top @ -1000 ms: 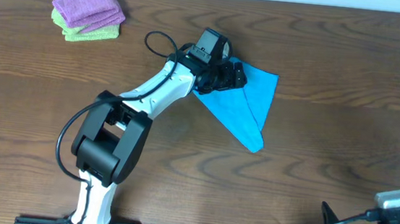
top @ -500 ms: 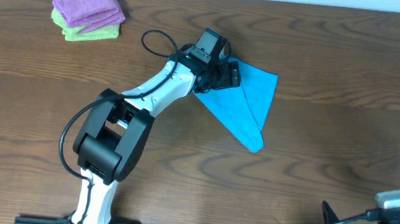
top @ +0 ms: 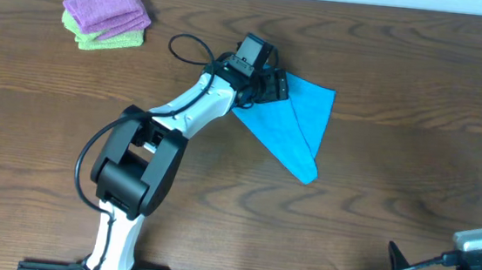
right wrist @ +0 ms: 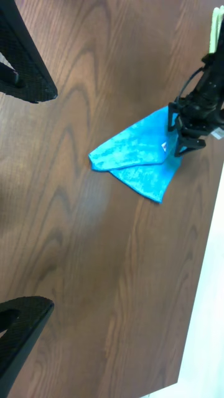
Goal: Fold the cloth
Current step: 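Reach the left gripper to the cloth's upper corner and grasp it, then grasp the cloth with the right gripper and spread it flat with both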
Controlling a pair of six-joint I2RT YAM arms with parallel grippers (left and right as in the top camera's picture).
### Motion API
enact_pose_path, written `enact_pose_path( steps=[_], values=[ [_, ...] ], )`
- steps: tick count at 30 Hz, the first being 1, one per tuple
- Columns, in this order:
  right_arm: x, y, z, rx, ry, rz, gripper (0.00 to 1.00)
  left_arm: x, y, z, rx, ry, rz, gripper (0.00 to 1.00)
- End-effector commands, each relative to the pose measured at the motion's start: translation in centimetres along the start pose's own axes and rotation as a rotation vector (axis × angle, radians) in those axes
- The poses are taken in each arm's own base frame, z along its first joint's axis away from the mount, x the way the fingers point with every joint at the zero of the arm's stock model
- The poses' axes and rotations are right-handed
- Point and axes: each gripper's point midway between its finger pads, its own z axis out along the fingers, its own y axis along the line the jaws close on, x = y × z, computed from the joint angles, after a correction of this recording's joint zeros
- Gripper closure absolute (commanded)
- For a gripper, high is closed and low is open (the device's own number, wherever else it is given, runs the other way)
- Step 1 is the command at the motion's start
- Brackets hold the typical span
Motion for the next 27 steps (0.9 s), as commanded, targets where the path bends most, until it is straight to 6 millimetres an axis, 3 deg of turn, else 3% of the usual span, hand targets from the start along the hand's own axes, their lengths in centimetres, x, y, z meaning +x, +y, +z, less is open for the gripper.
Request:
enact_pose_path(
  steps=[1, 8, 10, 13, 15, 17, 18, 23, 27],
  values=[
    [0.0, -0.1, 0.3, 0.008, 0.012, 0.014, 0.01, 0.2, -0.1, 0.9, 0.024, 0.027, -0.009, 0.12],
    [0.0, -0.1, 0.3, 0.008, 0.013, 0.026, 0.01, -0.4, 0.1, 1.0, 0.007, -0.003, -0.029, 0.25],
    [0.0, -0.1, 0.3, 0.008, 0.014, 0.026, 0.01, -0.6, 0.3, 1.0, -0.005, -0.015, -0.029, 0.39],
    [0.1, -0.1, 0.3, 0.007, 0.015, 0.026, 0.01, -0.7, 0.3, 1.0, -0.005, -0.022, -0.027, 0.52],
    [0.1, -0.1, 0.3, 0.007, 0.015, 0.033, 0.01, -0.8, 0.3, 1.0, -0.003, -0.024, -0.026, 0.67],
    [0.1, -0.1, 0.3, 0.008, 0.015, 0.033, 0.01, -0.8, 0.3, 1.0, -0.003, -0.024, -0.027, 0.89],
    [0.1, -0.1, 0.3, 0.008, 0.015, 0.033, 0.01, -0.7, 0.2, 1.0, 0.001, -0.020, -0.027, 0.94],
    [-0.1, -0.4, 0.4, 0.022, 0.012, 0.032, 0.01, 1.4, 0.0, 0.9, 0.025, 0.084, -0.043, 0.94],
    [0.4, -0.9, 2.2, 0.056, 0.075, 0.029, 0.01, 3.0, 0.5, 0.7, 0.011, 0.154, -0.054, 0.94]
  ],
)
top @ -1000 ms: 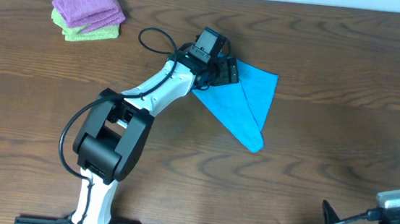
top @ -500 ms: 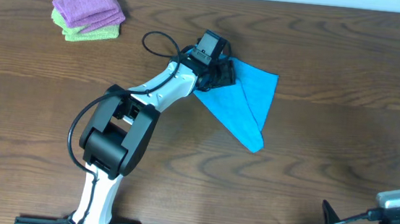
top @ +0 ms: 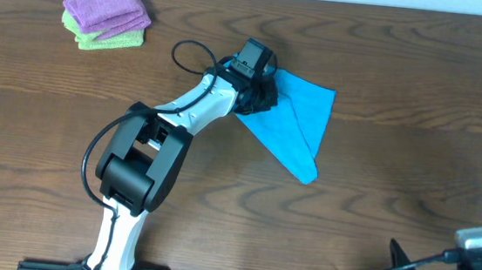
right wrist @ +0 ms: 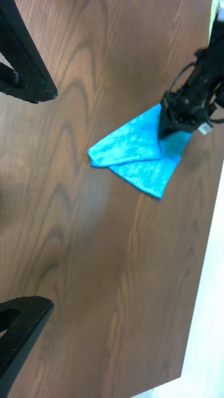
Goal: Fold the cloth
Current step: 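Grasp the cloth with the right gripper and spread it flat with both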
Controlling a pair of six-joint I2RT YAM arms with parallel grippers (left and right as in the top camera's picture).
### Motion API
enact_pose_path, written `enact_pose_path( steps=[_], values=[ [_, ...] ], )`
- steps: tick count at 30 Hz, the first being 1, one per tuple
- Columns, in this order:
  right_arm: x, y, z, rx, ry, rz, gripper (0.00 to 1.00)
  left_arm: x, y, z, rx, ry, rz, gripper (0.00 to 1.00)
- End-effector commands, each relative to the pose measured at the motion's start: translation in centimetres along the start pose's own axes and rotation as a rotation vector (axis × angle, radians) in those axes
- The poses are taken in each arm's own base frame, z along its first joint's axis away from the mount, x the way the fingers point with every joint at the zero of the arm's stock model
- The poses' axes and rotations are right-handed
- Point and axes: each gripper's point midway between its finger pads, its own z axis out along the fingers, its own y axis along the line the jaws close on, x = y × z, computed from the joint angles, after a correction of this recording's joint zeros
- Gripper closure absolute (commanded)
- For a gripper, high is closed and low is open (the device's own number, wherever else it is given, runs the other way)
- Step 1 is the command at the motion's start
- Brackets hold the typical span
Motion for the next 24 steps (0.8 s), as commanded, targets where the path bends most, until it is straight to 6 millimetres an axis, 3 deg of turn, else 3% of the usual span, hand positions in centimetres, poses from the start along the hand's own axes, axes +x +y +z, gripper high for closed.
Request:
enact_pose_path(
  steps=[1, 9, 12, 13, 14, 17, 20, 24],
  values=[
    [0.5, -0.3, 2.5, 0.027, 0.083, 0.015, 0.01, 0.6, -0.5, -0.1, 0.028, 0.048, 0.006, 0.94],
    [-1.2, 1.2, 11.3, -0.035, 0.172, 0.007, 0.05, 1.8, -0.8, -2.5, 0.013, 0.092, 0.048, 0.94],
    [-1.9, 2.1, 14.7, -0.078, 0.195, -0.003, 0.15, 1.9, -0.8, -4.2, -0.017, 0.079, 0.074, 0.94],
    [-2.0, 2.5, 15.8, -0.095, 0.208, -0.002, 0.22, 1.8, -0.7, -4.7, -0.032, 0.071, 0.077, 0.94],
    [-2.1, 3.0, 17.2, -0.119, 0.228, 0.001, 0.46, 1.8, -0.7, -5.5, -0.045, 0.061, 0.090, 0.94],
    [-2.0, 4.1, 21.7, -0.174, 0.295, 0.008, 0.99, 1.6, -1.1, -7.7, -0.057, 0.035, 0.135, 0.94],
    [-1.3, 6.1, 27.6, -0.270, 0.355, 0.027, 0.98, 1.8, -1.4, -9.4, -0.066, 0.024, 0.165, 0.94],
    [0.4, 8.0, 32.4, -0.363, 0.415, 0.051, 0.99, 2.5, -0.8, -9.4, -0.088, 0.056, 0.153, 0.94]
  ],
)
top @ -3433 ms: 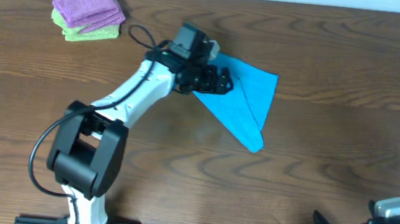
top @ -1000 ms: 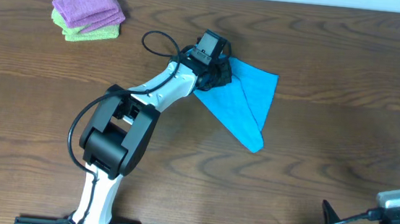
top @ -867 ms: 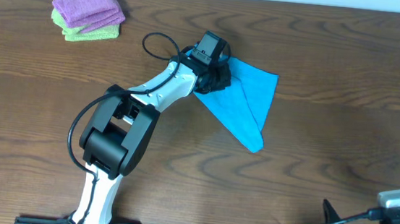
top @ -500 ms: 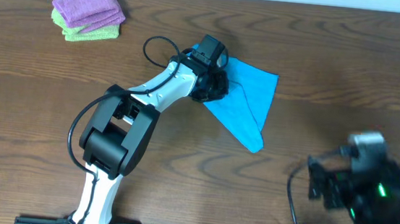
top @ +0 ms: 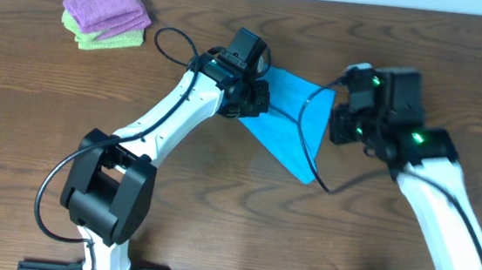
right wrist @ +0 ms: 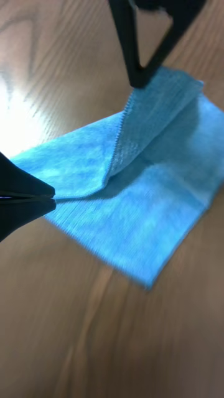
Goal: Fold the cloth
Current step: 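Grasp the cloth with the right gripper and spread it flat with both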
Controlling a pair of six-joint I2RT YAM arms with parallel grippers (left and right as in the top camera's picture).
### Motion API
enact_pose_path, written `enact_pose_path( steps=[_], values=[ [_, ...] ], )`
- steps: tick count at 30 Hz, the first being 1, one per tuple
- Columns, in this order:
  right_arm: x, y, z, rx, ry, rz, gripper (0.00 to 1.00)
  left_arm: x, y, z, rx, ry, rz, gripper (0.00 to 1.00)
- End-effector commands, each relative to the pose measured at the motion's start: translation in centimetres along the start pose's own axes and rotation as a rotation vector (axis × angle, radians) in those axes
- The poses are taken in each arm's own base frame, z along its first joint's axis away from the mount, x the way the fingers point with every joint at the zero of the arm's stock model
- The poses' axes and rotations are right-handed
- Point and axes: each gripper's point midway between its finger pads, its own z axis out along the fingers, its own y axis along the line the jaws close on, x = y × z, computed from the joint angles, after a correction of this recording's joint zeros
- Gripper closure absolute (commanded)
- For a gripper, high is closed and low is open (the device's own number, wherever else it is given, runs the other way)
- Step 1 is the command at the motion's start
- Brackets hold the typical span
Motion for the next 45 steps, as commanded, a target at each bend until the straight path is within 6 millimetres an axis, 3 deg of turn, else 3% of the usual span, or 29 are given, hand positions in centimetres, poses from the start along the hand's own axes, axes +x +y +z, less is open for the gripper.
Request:
enact_pose_path(
  steps=[1, 6, 13, 21, 30, 38, 45],
  values=[
    [0.9, 1.3, 3.5, -0.125, 0.060, 0.017, 0.98, -0.3, 0.2, -0.6, -0.019, -0.011, 0.021, 0.94],
    [1.4, 0.8, 7.4, -0.147, 0.092, 0.031, 0.99, 0.6, 0.6, -0.6, -0.035, 0.023, 0.013, 0.94],
    [0.4, 0.1, 9.4, -0.136, 0.051, 0.021, 0.99, 2.7, 1.0, -0.6, -0.073, 0.094, 0.006, 0.94],
    [2.7, -1.6, 13.2, -0.125, 0.124, 0.060, 0.99, 5.3, 0.5, -0.5, -0.103, 0.167, 0.026, 0.94],
    [1.5, -2.1, 14.7, -0.117, 0.062, 0.044, 0.98, 6.6, 0.4, -2.1, -0.146, 0.180, 0.045, 0.94],
    [1.9, -2.9, 16.6, -0.104, 0.069, 0.061, 0.98, 7.0, 1.1, -4.2, -0.198, 0.160, 0.050, 0.94],
    [2.4, -3.2, 17.1, -0.095, 0.086, 0.078, 0.98, 8.1, 2.1, -4.7, -0.244, 0.202, 0.039, 0.94]
  ],
)
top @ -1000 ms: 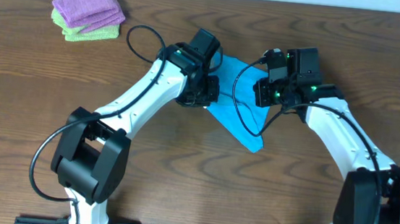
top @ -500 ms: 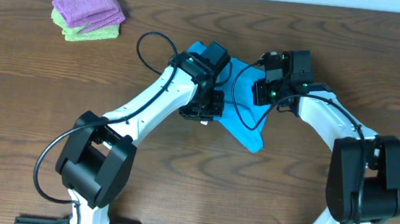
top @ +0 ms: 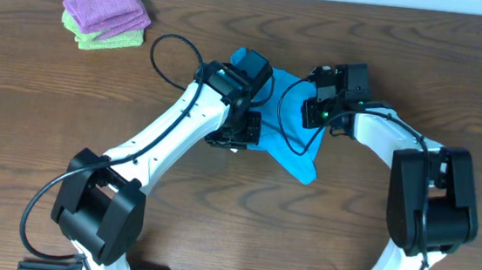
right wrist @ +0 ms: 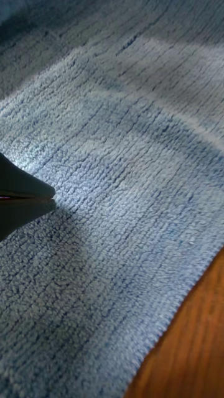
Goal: Fold the cloth
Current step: 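Grasp the cloth with the right gripper and spread it flat with both, then release the flattened cloth and pull both grippers back toward the front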
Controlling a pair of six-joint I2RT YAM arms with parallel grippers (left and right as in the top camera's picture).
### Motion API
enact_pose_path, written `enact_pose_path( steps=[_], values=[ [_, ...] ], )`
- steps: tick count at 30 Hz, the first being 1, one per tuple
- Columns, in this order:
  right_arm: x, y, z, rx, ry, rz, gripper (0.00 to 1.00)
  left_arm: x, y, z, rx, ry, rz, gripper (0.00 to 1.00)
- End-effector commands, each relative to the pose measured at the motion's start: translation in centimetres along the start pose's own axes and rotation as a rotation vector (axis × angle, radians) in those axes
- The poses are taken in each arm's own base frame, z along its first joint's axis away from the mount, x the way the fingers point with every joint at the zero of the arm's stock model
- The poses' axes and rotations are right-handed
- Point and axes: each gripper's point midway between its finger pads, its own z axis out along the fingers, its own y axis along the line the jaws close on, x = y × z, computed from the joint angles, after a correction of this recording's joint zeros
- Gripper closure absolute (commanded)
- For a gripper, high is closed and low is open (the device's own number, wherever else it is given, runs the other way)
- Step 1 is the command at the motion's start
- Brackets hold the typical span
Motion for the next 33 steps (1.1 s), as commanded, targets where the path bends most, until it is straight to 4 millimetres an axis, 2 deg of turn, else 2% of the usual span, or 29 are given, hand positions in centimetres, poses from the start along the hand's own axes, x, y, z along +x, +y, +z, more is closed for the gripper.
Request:
enact_pose_path(
  steps=[1, 10, 14, 23, 28, 29, 31, 33],
  values=[
    [-0.4, -0.9, 0.1, 0.022, -0.003, 0.023, 0.98, 0.1, 0.2, -1.0, -0.016, -0.020, 0.021, 0.94],
    [-0.1, -1.6, 0.1, 0.065, 0.008, 0.031, 0.99, 2.0, 1.7, -1.1, -0.081, 0.056, 0.004, 0.94],
    [0.2, -2.1, 0.1, 0.093, 0.019, 0.037, 0.99, 2.6, 3.3, -1.4, -0.164, 0.068, -0.001, 0.94],
    [0.3, -2.6, 0.0, 0.113, 0.021, 0.049, 0.98, 4.0, 5.5, -2.0, -0.273, 0.116, -0.003, 0.94],
    [0.4, -2.7, 0.0, 0.116, 0.024, 0.049, 0.99, 3.8, 5.5, -2.0, -0.275, 0.109, -0.002, 0.94],
    [0.4, -2.6, 0.0, 0.116, 0.025, 0.050, 0.99, 3.8, 5.5, -2.0, -0.274, 0.107, -0.002, 0.82],
    [0.5, -2.6, 0.0, 0.116, 0.030, 0.051, 0.99, 3.7, 5.5, -1.9, -0.272, 0.105, -0.002, 0.35],
    [0.5, -2.6, -0.1, 0.116, 0.032, 0.051, 0.99, 3.7, 5.5, -1.9, -0.273, 0.105, -0.002, 0.15]
  ],
)
